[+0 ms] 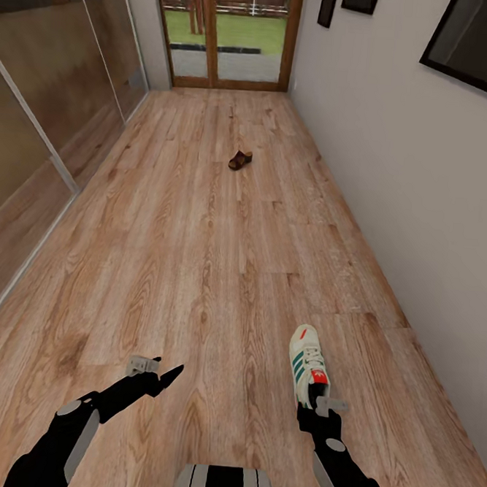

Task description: Pick up the two gym shoes and the two sandals from the corridor floor and place them onto the hallstand (shoe rack) in the corridor, making sure they are on the rack and not on the floor. Arrange them so the two gym shoes are next to each other and the two sandals are next to each other.

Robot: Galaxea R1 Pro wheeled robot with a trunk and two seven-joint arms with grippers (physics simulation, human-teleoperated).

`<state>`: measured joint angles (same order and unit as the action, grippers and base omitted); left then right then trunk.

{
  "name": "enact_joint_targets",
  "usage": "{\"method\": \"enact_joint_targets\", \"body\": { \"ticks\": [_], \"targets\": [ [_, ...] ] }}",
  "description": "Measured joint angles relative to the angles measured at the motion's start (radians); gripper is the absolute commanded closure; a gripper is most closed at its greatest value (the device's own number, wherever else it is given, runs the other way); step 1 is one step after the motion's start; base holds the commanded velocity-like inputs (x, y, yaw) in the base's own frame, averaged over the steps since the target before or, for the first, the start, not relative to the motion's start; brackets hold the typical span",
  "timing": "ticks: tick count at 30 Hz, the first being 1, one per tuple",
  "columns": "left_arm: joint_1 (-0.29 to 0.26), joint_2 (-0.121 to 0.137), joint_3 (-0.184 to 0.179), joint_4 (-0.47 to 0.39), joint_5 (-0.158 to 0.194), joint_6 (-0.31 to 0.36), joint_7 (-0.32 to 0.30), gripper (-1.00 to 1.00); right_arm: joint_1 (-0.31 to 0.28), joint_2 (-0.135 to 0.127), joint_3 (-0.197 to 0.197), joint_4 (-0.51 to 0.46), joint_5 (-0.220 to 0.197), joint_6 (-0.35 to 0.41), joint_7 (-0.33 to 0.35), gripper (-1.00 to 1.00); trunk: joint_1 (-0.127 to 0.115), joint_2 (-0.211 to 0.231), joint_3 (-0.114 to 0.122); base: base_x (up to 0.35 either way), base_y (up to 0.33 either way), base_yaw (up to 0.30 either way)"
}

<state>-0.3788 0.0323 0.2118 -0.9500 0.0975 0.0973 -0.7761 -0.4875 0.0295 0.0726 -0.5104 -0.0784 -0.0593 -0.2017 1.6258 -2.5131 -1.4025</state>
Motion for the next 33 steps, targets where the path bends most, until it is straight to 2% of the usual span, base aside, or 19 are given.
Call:
{"method": "enact_joint_targets", "body": {
  "ticks": [6,8,10,14,15,18,20,23,25,27,29,33],
  "targets": [
    [0.007,0.02,0.002,0.017,-0.005,-0.006,0.008,-1.0,0.0,0.002,0.001,-0.001,0.0,-0.001,-0.001,1.0,-0.003,0.001,0.03,0.0,0.0,-0.035],
    [0.055,0.031,0.006,0.027,-0.01,-0.013,0.02,-1.0,0.0,0.0,0.003,-0.001,0.005,0.001,0.001,1.0,-0.004,0.002,0.041,0.0,0.0,-0.062],
    [0.074,0.034,0.011,0.028,-0.01,-0.018,0.031,-1.0,0.0,-0.002,0.004,-0.001,0.015,0.001,0.001,1.0,-0.005,0.002,0.052,0.0,0.0,-0.063],
    [0.114,0.044,0.031,0.031,-0.01,-0.046,0.057,-1.0,0.0,-0.004,0.007,0.002,0.07,-0.001,0.002,1.0,-0.006,0.003,0.074,0.0,0.0,-0.065],
    [0.131,0.047,0.039,0.033,-0.01,-0.064,0.063,-1.0,0.0,-0.004,0.009,0.004,0.1,-0.002,0.002,1.0,-0.007,0.003,0.079,0.0,0.0,-0.065],
    [0.174,0.05,0.058,0.034,-0.007,-0.104,0.07,-1.0,0.001,-0.004,0.011,0.006,0.158,-0.008,0.002,1.0,-0.008,0.004,0.095,0.0,0.0,-0.065],
    [0.198,0.05,0.069,0.037,-0.007,-0.129,0.074,-1.0,0.006,-0.005,0.01,0.007,0.176,-0.012,0.003,1.0,-0.009,0.005,0.106,0.0,0.0,-0.066],
    [0.238,0.049,0.092,0.056,-0.007,-0.189,0.088,-1.0,0.033,-0.006,0.009,0.008,0.198,-0.036,0.005,1.0,-0.01,0.005,0.123,0.0,0.0,-0.066],
    [0.263,0.049,0.118,0.105,-0.006,-0.27,0.103,-1.0,0.075,-0.006,0.009,0.009,0.208,-0.098,0.007,1.0,-0.011,0.006,0.133,0.0,0.0,-0.066],
    [0.269,0.05,0.134,0.143,-0.005,-0.303,0.108,-1.0,0.095,-0.007,0.008,0.011,0.211,-0.143,0.008,1.0,-0.012,0.006,0.144,0.0,0.0,-0.066],
    [0.271,0.05,0.147,0.167,-0.004,-0.316,0.11,-1.0,0.107,-0.01,0.008,0.016,0.212,-0.171,0.008,1.0,-0.013,0.007,0.155,0.0,0.0,-0.066],
    [0.274,0.051,0.197,0.208,-0.005,-0.335,0.112,-1.0,0.128,-0.033,0.006,0.072,0.211,-0.242,0.01,1.0,-0.015,0.008,0.177,0.0,0.0,-0.066]
  ]
}}
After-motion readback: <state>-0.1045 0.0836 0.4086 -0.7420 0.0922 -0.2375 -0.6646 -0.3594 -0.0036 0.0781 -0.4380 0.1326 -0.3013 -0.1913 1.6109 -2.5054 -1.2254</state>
